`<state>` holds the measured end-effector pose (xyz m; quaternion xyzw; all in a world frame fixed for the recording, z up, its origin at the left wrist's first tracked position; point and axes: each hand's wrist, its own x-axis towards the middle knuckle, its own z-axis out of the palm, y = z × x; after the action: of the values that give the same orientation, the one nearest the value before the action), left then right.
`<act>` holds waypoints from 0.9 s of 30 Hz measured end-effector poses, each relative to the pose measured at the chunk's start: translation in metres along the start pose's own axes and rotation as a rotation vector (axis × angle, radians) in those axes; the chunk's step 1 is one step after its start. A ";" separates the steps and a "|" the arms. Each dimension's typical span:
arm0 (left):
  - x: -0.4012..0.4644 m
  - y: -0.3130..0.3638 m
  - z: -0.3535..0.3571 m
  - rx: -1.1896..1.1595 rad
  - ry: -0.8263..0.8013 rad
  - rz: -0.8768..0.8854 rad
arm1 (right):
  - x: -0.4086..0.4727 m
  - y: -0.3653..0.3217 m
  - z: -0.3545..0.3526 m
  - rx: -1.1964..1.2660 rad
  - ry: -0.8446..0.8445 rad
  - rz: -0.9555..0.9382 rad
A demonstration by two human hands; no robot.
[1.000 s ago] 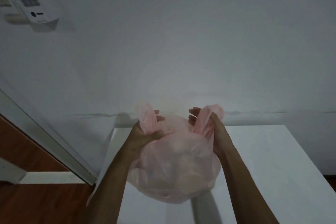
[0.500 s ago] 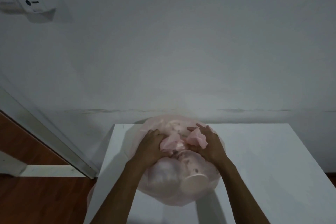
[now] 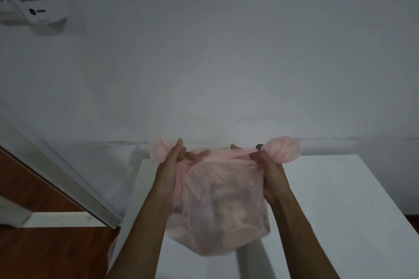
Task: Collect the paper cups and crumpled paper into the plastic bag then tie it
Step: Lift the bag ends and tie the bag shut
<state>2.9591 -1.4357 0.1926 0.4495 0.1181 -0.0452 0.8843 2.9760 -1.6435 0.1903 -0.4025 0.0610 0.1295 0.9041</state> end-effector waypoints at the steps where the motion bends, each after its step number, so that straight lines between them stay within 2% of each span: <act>1: 0.005 -0.002 -0.001 -0.050 0.011 0.042 | 0.002 0.002 0.000 0.094 -0.009 0.044; 4: 0.016 -0.008 0.000 -0.112 -0.037 0.040 | 0.010 0.013 -0.002 0.255 -0.017 0.063; 9: 0.025 -0.013 0.000 -0.101 -0.141 -0.047 | 0.017 0.020 -0.004 0.136 0.022 0.077; 12: 0.023 -0.017 -0.005 0.005 -0.151 -0.048 | 0.012 0.018 -0.012 -0.176 0.083 0.043; 15: 0.014 -0.022 -0.014 0.053 -0.265 0.022 | 0.009 0.014 -0.017 -0.625 -0.037 -0.038; 17: 0.011 -0.021 -0.023 0.085 -0.342 0.013 | 0.008 0.013 -0.023 -0.721 -0.080 -0.016; 20: 0.007 -0.019 -0.032 0.232 -0.370 -0.007 | 0.002 0.010 -0.025 -0.631 -0.102 -0.032; 23: 0.005 -0.023 -0.044 0.389 -0.321 -0.026 | -0.003 0.011 -0.015 -0.259 -0.051 0.064; 24: 0.006 -0.023 -0.049 0.489 -0.281 -0.008 | -0.002 0.014 -0.013 -0.225 -0.031 0.071; 26: 0.008 -0.031 -0.043 0.674 -0.214 0.004 | -0.004 0.011 -0.013 -0.452 -0.033 0.024; 27: 0.006 -0.034 -0.035 0.672 -0.287 -0.018 | -0.011 0.010 -0.012 -0.608 -0.051 -0.025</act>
<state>2.9525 -1.4275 0.1450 0.7030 -0.0245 -0.1518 0.6944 2.9624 -1.6480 0.1774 -0.6520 -0.0084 0.1409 0.7450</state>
